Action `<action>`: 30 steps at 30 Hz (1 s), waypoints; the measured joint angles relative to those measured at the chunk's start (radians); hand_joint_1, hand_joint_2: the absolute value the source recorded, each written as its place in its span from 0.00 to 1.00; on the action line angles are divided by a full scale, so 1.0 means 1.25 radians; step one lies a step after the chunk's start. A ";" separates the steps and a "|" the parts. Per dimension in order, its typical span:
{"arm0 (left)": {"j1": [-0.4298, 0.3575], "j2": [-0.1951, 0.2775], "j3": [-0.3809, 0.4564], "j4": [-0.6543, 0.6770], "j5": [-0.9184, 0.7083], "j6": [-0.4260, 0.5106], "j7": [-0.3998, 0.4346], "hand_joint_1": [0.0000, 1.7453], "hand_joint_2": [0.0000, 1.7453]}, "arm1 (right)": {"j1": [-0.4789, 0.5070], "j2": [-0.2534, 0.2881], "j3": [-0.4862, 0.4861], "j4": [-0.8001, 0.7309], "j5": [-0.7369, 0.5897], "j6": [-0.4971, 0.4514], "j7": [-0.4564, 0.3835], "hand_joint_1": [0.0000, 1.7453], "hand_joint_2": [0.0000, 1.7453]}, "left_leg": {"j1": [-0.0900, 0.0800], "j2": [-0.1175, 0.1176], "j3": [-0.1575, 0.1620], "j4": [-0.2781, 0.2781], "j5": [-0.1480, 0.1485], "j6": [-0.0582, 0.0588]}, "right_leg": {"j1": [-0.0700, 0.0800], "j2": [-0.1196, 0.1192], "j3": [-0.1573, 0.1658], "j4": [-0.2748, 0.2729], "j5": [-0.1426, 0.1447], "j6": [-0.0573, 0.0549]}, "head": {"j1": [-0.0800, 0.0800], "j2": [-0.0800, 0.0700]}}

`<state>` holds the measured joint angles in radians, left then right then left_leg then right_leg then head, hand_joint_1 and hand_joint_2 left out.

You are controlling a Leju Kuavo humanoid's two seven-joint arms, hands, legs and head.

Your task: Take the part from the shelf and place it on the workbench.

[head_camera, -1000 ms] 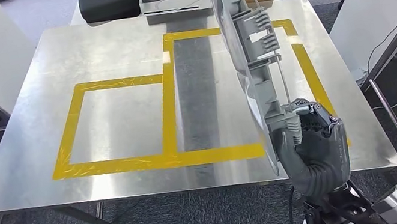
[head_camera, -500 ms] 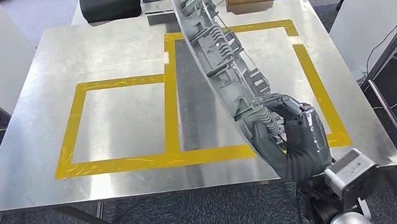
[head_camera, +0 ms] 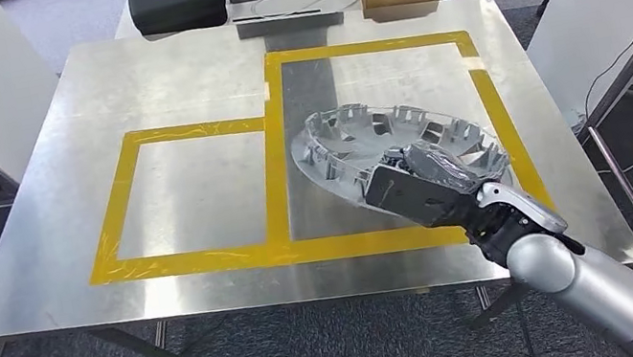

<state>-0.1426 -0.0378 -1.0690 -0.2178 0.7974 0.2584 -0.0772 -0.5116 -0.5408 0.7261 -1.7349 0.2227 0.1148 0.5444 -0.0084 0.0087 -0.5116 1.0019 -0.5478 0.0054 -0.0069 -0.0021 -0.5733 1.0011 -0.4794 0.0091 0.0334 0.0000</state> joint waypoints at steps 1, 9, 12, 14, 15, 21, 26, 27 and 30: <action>-0.001 -0.001 -0.004 0.000 -0.003 -0.003 0.003 0.00 1.00 | -0.016 -0.011 0.010 0.022 -0.003 0.023 0.017 1.00 1.00 | 0.000 0.000 0.000 0.000 0.000 0.000 | 0.000 0.000 0.000 0.000 0.000 0.000 | 0.000 0.000; -0.005 -0.007 -0.018 0.000 -0.013 -0.018 0.012 0.00 1.00 | -0.085 -0.055 0.069 0.126 -0.005 0.083 0.056 1.00 1.00 | -0.001 -0.002 0.000 0.000 0.000 0.001 | -0.001 0.000 0.000 0.000 0.000 0.001 | 0.001 0.000; -0.005 -0.009 -0.024 0.000 -0.013 -0.018 0.012 0.00 1.00 | -0.097 -0.059 0.085 0.150 -0.004 0.084 0.056 1.00 1.00 | -0.001 -0.002 0.000 0.000 0.000 0.001 | -0.001 0.000 0.000 0.000 0.000 0.001 | 0.001 0.000; -0.005 -0.010 -0.027 0.000 -0.013 -0.018 0.012 0.00 1.00 | -0.103 -0.062 0.096 0.163 -0.004 0.084 0.056 1.00 1.00 | -0.001 -0.002 0.000 0.000 0.000 0.001 | -0.001 0.000 0.000 0.000 0.000 0.001 | 0.001 0.000; -0.005 -0.010 -0.028 0.000 -0.013 -0.018 0.012 0.00 1.00 | -0.105 -0.064 0.101 0.167 -0.004 0.084 0.056 1.00 1.00 | -0.001 -0.002 0.000 0.000 0.000 0.001 | -0.001 0.000 0.000 0.000 0.000 0.001 | 0.001 0.000; -0.005 -0.010 -0.028 0.000 -0.013 -0.018 0.011 0.00 1.00 | -0.113 -0.069 0.128 0.186 -0.004 0.084 0.056 1.00 1.00 | -0.001 -0.003 0.000 0.000 0.000 0.001 | -0.001 0.000 0.000 0.000 0.000 0.001 | 0.001 0.000; -0.006 -0.010 -0.029 0.000 -0.015 -0.023 0.004 0.00 1.00 | -0.120 -0.071 0.146 0.199 -0.004 0.087 0.055 1.00 1.00 | -0.001 -0.003 0.000 0.000 0.000 0.001 | -0.001 0.000 0.000 0.000 0.000 0.001 | 0.001 0.000; -0.006 -0.010 -0.029 0.000 -0.017 -0.025 -0.001 0.00 1.00 | -0.121 -0.071 0.149 0.201 -0.005 0.087 0.054 1.00 1.00 | -0.001 -0.003 0.000 0.000 0.000 0.001 | -0.001 0.000 0.000 0.000 0.000 0.001 | 0.001 0.000; -0.006 -0.010 -0.034 0.000 -0.024 -0.032 -0.015 0.00 1.00 | -0.123 -0.071 0.157 0.208 -0.011 0.084 0.038 1.00 1.00 | -0.001 -0.003 0.000 0.000 0.000 0.001 | -0.001 0.000 0.000 0.000 0.000 0.001 | 0.000 0.000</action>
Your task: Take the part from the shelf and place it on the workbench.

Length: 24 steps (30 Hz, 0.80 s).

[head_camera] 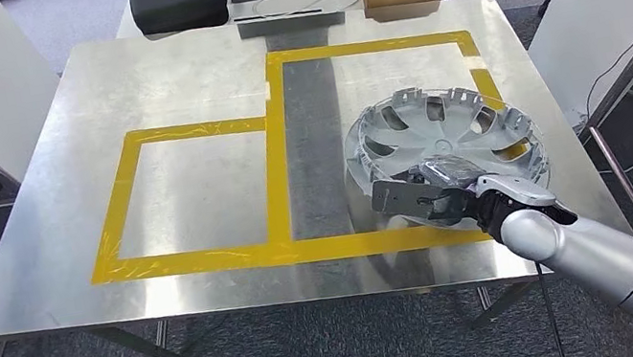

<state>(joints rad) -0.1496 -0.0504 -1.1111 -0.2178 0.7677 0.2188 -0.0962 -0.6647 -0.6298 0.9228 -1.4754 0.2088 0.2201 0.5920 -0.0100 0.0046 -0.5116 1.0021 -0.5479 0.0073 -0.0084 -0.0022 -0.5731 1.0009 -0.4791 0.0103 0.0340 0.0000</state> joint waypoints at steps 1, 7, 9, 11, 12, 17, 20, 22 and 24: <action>0.000 0.000 -0.001 0.000 -0.001 -0.002 -0.003 0.00 1.00 | 0.000 0.000 0.002 0.002 -0.003 -0.003 -0.008 1.00 1.00 | 0.000 0.000 0.000 0.000 0.000 0.000 | 0.000 0.000 0.000 0.000 0.000 0.000 | 0.000 0.000; -0.001 0.000 -0.008 0.000 -0.003 -0.007 -0.012 0.00 1.00 | -0.003 0.005 0.018 0.006 -0.012 -0.022 -0.051 1.00 1.00 | 0.000 0.002 0.000 0.000 0.000 0.000 | 0.000 0.000 0.000 0.000 0.000 0.000 | 0.000 0.000; -0.001 0.000 -0.009 0.000 -0.004 -0.013 -0.017 0.00 1.00 | -0.004 0.009 0.022 0.006 -0.018 -0.026 -0.064 1.00 1.00 | 0.000 0.003 0.000 0.000 0.000 0.000 | 0.000 0.000 0.000 0.000 0.000 0.000 | 0.000 0.000; -0.001 0.000 -0.011 0.000 -0.004 -0.018 -0.020 0.00 1.00 | -0.007 0.017 0.027 0.004 -0.024 -0.030 -0.079 1.00 1.00 | 0.000 0.005 0.000 0.000 0.000 0.000 | 0.000 0.001 0.000 0.000 0.000 0.000 | 0.000 0.000; -0.001 0.000 -0.012 0.000 -0.005 -0.020 -0.021 0.00 1.00 | -0.008 0.023 0.030 0.003 -0.027 -0.032 -0.086 1.00 1.00 | 0.000 0.006 0.000 0.000 0.000 0.000 | 0.000 0.001 0.000 0.000 0.000 0.000 | 0.000 0.000; -0.001 0.000 -0.014 0.000 -0.006 -0.023 -0.021 0.00 1.00 | -0.012 0.055 0.048 -0.016 -0.036 -0.035 -0.108 1.00 1.00 | 0.000 0.008 0.001 0.000 0.000 0.000 | 0.000 0.002 0.000 0.001 0.000 0.000 | 0.000 0.000; -0.001 0.000 -0.014 0.000 -0.006 -0.023 -0.020 0.00 1.00 | -0.013 0.072 0.059 -0.029 -0.042 -0.035 -0.120 1.00 1.00 | 0.000 0.008 0.001 0.000 0.000 0.000 | 0.000 0.002 0.000 0.001 0.000 0.000 | 0.000 0.000; 0.000 0.000 -0.014 0.000 -0.006 -0.023 -0.019 0.00 1.00 | -0.013 0.083 0.067 -0.038 -0.046 -0.035 -0.126 1.00 1.00 | 0.000 0.008 0.001 0.000 0.000 0.000 | 0.000 0.002 0.000 0.001 0.000 0.000 | 0.000 0.000; 0.000 0.000 -0.014 0.000 -0.006 -0.023 -0.020 0.00 1.00 | -0.015 0.092 0.074 -0.046 -0.049 -0.036 -0.129 1.00 1.00 | 0.000 0.008 0.001 0.000 0.000 0.000 | 0.000 0.002 0.000 0.001 0.000 0.000 | 0.000 0.000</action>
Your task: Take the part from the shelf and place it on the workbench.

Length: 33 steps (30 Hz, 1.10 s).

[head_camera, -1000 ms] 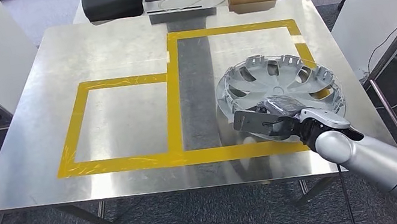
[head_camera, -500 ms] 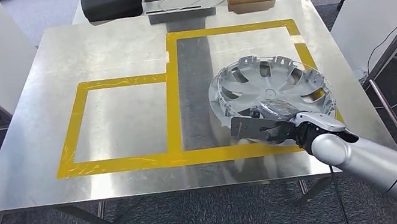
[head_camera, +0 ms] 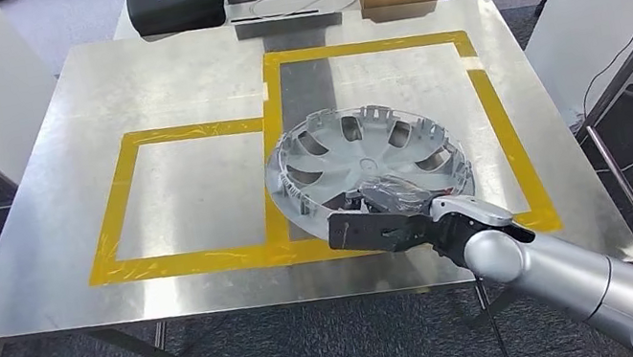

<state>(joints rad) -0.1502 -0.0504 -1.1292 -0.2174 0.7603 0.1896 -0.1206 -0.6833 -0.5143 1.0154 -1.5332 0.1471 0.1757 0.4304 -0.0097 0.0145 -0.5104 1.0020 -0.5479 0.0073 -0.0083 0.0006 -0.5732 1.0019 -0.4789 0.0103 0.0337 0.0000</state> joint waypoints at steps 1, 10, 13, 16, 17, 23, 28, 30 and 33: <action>0.000 0.000 0.000 0.000 0.000 0.000 0.000 0.00 1.00 | -0.001 0.004 0.003 -0.003 0.000 0.000 -0.001 1.00 1.00 | 0.000 0.000 0.000 0.000 0.000 0.000 | 0.000 0.000 0.000 0.000 0.000 0.000 | 0.000 0.000; 0.000 0.000 0.000 0.000 0.000 0.000 -0.001 0.00 1.00 | -0.010 0.017 0.020 -0.014 0.000 -0.001 -0.001 1.00 1.00 | 0.000 -0.001 0.000 0.000 0.000 0.000 | 0.000 0.000 0.000 0.000 0.000 0.000 | 0.000 0.000; 0.000 0.000 0.000 0.000 0.000 0.000 -0.001 0.00 1.00 | -0.012 0.017 0.025 -0.015 0.000 -0.001 -0.001 1.00 1.00 | 0.000 -0.002 0.000 0.000 0.000 0.000 | 0.000 0.000 0.000 0.000 0.000 0.000 | 0.000 0.000; 0.000 0.000 -0.002 0.000 -0.001 0.000 -0.001 0.00 1.00 | -0.016 0.020 0.030 -0.015 0.000 -0.001 -0.001 0.50 1.00 | 0.000 -0.003 0.000 0.000 0.000 0.000 | 0.000 0.000 0.000 0.000 0.000 0.000 | 0.000 0.000; 0.000 0.000 -0.004 0.000 -0.003 0.001 -0.001 0.00 1.00 | -0.017 0.021 0.032 -0.015 0.000 -0.002 -0.001 0.25 1.00 | 0.000 -0.003 0.000 0.000 0.000 0.000 | 0.000 0.000 0.000 0.000 0.000 0.000 | 0.000 0.000; 0.000 0.000 -0.007 0.000 -0.013 0.016 0.001 0.00 0.00 | -0.020 0.022 0.039 -0.014 -0.003 -0.013 -0.001 0.00 1.00 | 0.000 -0.008 0.000 0.000 0.000 0.000 | 0.000 -0.001 0.000 0.000 0.000 0.000 | 0.000 0.000; 0.001 0.000 -0.007 0.000 -0.006 0.016 0.011 0.00 0.00 | -0.022 0.015 0.036 -0.014 -0.006 -0.046 -0.001 0.00 1.00 | -0.001 -0.011 0.000 0.000 0.000 0.000 | 0.000 -0.002 0.000 0.000 0.000 0.000 | 0.000 0.000; 0.001 0.001 -0.007 0.000 -0.005 0.016 0.015 0.00 0.00 | -0.021 0.010 0.032 -0.015 -0.008 -0.063 -0.001 0.00 1.00 | -0.001 -0.012 0.000 0.000 0.000 0.000 | 0.000 -0.002 0.001 0.000 0.000 0.000 | 0.000 0.000; 0.002 0.002 -0.007 0.000 -0.005 0.018 0.018 0.00 0.00 | -0.012 0.001 0.020 -0.016 -0.010 -0.092 -0.003 0.00 1.00 | -0.001 -0.013 0.000 0.000 0.000 0.000 | 0.000 -0.003 0.001 0.000 0.000 0.000 | 0.000 0.000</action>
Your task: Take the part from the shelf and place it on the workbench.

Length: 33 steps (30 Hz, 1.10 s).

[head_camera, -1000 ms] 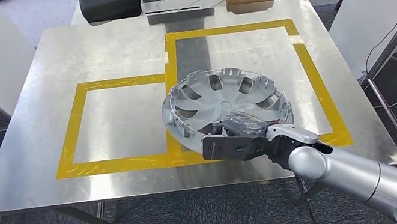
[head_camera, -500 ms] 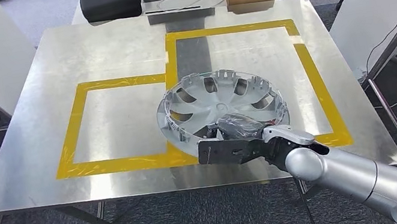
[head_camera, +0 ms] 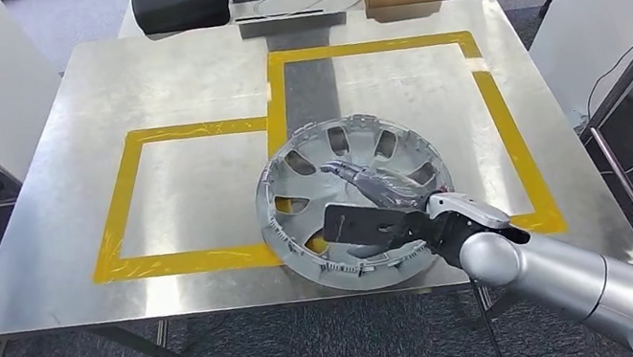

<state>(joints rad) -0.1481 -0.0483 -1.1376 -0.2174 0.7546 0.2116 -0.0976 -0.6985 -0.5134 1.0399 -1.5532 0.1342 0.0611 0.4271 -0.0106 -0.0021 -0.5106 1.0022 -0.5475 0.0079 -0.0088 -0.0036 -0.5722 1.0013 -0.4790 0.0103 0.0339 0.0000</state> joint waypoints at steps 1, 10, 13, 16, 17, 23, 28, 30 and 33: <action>0.000 0.000 0.000 0.000 0.000 0.001 0.001 0.00 0.00 | 0.004 -0.004 -0.005 -0.001 -0.001 -0.006 0.000 0.00 1.00 | 0.000 0.000 0.000 0.000 0.000 0.000 | 0.000 0.000 0.000 0.000 0.000 0.000 | 0.000 0.000; 0.001 0.004 0.000 0.000 0.000 0.006 0.005 0.00 0.00 | 0.032 -0.030 -0.041 -0.015 0.004 -0.024 -0.003 0.00 1.00 | 0.000 -0.001 0.000 0.000 0.000 0.000 | 0.000 -0.001 0.000 0.000 0.000 0.000 | 0.000 0.000; 0.001 0.005 0.000 0.000 0.001 0.008 0.003 0.00 0.00 | 0.043 -0.035 -0.057 -0.022 0.015 -0.072 -0.020 0.00 1.00 | 0.000 -0.002 0.000 0.000 0.000 0.000 | 0.000 -0.002 0.000 0.000 0.000 0.000 | 0.000 0.000; 0.004 0.005 0.000 0.000 0.014 0.015 -0.004 0.00 0.00 | 0.086 -0.045 -0.105 -0.043 -0.020 -0.208 -0.101 0.00 1.00 | 0.000 -0.006 0.000 0.000 0.000 0.001 | 0.000 -0.005 0.001 0.000 -0.001 0.001 | -0.001 0.000; 0.006 0.005 0.000 0.000 0.020 0.019 -0.005 0.00 0.00 | 0.116 -0.047 -0.135 -0.058 -0.058 -0.264 -0.156 0.00 1.00 | 0.000 -0.009 0.001 0.000 0.000 0.001 | 0.000 -0.007 0.002 -0.001 -0.001 0.002 | -0.001 0.000; 0.023 0.006 0.001 0.000 0.051 0.036 -0.010 0.00 0.00 | 0.372 -0.007 -0.359 -0.230 -0.460 -0.290 -0.598 0.00 1.00 | 0.000 -0.017 0.001 0.000 0.000 0.001 | 0.000 -0.015 0.006 -0.001 -0.006 0.004 | 0.000 0.000; 0.024 0.010 0.002 0.000 0.064 0.042 -0.011 0.00 0.00 | 0.501 0.059 -0.438 -0.346 -0.535 -0.193 -0.711 0.00 1.00 | 0.000 -0.010 0.002 -0.001 -0.001 0.002 | 0.000 -0.012 0.006 -0.001 -0.006 0.004 | 0.000 0.000; 0.024 0.011 0.002 0.000 0.065 0.042 -0.011 0.00 0.00 | 0.523 0.077 -0.458 -0.375 -0.535 -0.193 -0.713 0.00 1.00 | 0.000 -0.007 0.003 -0.001 -0.001 0.002 | 0.000 -0.010 0.006 -0.001 -0.006 0.004 | 0.000 0.000; 0.024 0.013 0.002 0.000 0.065 0.042 -0.011 0.00 0.00 | 0.540 0.092 -0.479 -0.406 -0.535 -0.193 -0.713 0.00 1.00 | 0.000 -0.002 0.004 -0.001 -0.001 0.002 | 0.000 -0.007 0.006 -0.001 -0.005 0.004 | 0.000 0.000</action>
<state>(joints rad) -0.1180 -0.0320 -1.1349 -0.2171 0.8354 0.2644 -0.1118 -0.0240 -0.3986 0.4410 -2.0602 -0.5349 -0.1800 -0.4639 -0.0105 -0.0046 -0.5060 1.0012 -0.5492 0.0105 -0.0089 -0.0122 -0.5645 0.9996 -0.4848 0.0154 0.0340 0.0000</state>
